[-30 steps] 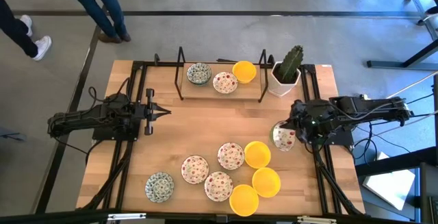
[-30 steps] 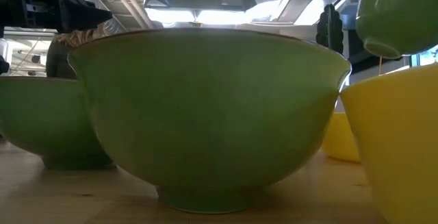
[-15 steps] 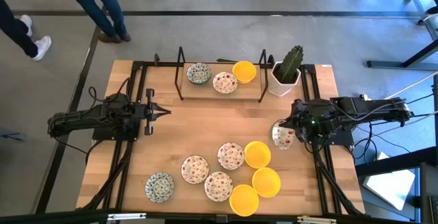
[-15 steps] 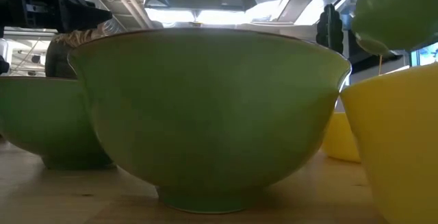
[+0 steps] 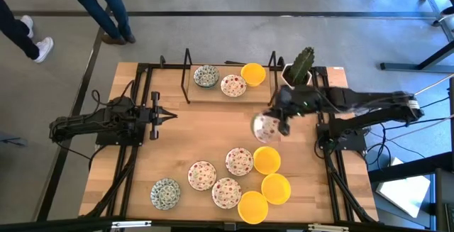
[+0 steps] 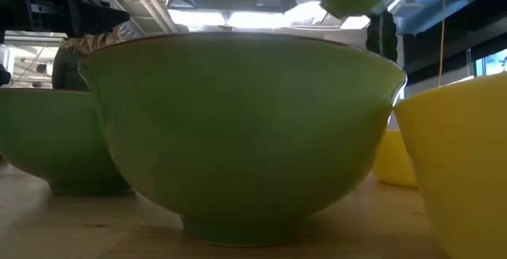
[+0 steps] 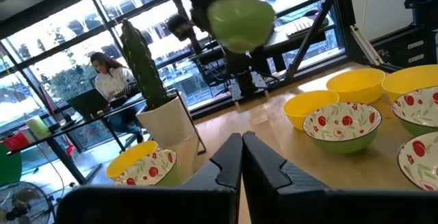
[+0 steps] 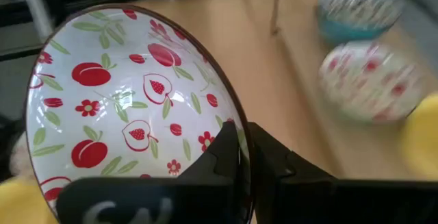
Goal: Pick & Place Mini bowls
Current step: Stack the red patterned bowl on the red patterned bowl on the shelf
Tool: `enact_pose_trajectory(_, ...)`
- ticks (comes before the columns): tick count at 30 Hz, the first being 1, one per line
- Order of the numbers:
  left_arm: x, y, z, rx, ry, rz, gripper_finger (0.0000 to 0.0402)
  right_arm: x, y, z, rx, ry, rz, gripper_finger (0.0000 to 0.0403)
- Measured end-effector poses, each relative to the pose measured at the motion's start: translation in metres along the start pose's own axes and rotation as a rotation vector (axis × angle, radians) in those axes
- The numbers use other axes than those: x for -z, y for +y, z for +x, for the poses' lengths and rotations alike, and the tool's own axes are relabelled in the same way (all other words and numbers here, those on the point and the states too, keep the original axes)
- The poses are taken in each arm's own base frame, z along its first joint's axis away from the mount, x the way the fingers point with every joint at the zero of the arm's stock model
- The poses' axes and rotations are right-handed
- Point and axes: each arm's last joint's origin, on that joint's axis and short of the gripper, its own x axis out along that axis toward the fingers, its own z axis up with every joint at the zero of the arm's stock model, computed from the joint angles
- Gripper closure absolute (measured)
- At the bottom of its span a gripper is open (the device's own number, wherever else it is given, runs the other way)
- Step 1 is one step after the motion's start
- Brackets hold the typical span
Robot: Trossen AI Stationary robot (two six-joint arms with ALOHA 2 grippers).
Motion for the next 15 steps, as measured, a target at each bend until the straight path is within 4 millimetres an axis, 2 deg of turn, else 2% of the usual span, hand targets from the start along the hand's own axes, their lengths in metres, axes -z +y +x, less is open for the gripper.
enact_pose_trajectory(7, 0.000, 0.000, 0.000, 0.001, 0.002, 0.000, 0.0396, -0.069, -0.031, 0.025, 0.133, 0.111, -0.047, 0.0386)
enact_pose_trajectory(10, 0.000, 0.000, 0.000, 0.001, 0.002, 0.000, 0.0398, -0.086, -0.049, 0.040, 0.140, 0.172, -0.047, 0.0386)
enact_pose_trajectory(15, 0.000, 0.000, 0.000, 0.001, 0.003, 0.000, 0.0395, -0.103, -0.077, 0.065, 0.142, 0.260, -0.036, 0.0386)
